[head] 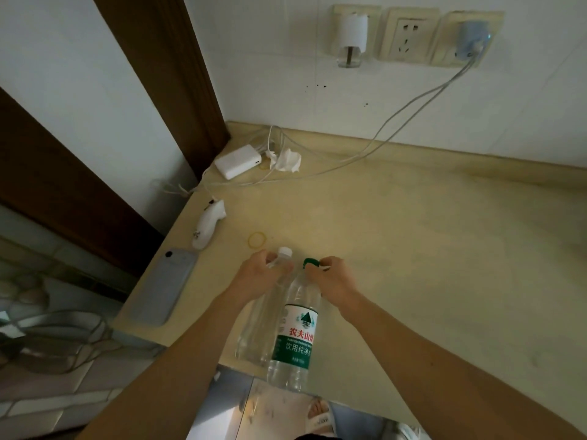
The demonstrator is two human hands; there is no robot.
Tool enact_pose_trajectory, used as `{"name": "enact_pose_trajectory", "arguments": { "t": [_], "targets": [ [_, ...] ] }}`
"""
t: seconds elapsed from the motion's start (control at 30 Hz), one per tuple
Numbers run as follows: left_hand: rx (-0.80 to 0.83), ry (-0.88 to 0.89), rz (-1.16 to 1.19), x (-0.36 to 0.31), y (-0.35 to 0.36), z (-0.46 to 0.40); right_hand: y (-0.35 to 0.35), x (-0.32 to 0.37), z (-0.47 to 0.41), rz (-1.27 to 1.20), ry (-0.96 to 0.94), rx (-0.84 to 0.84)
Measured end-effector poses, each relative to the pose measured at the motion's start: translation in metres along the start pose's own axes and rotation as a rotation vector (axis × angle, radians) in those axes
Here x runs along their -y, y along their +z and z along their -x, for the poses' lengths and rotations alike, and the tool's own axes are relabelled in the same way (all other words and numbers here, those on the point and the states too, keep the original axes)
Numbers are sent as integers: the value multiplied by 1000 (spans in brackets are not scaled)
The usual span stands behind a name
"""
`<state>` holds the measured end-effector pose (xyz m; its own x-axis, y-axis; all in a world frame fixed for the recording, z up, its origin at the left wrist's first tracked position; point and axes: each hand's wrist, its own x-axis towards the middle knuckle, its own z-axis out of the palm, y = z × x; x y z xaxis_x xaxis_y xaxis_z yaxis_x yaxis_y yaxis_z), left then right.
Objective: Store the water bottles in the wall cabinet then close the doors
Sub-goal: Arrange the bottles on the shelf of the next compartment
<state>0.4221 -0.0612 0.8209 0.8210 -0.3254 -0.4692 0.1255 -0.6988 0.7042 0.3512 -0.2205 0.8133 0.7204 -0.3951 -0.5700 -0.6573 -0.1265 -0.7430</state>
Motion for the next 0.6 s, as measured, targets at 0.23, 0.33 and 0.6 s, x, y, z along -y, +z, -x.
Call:
{"name": "enact_pose_trajectory", "arguments": {
  "t": [0.23,0.33,0.6],
  "targets": [
    [14,-42,230,-15,6,-2,10,0,-8,-164,91,-61],
    [32,-10,254,-22,12,-1,-3,-8,-5,-270,127,-113],
    [49,130,279,-64,49,4,-68,-29,12,-387,31,-152]
  ]
}}
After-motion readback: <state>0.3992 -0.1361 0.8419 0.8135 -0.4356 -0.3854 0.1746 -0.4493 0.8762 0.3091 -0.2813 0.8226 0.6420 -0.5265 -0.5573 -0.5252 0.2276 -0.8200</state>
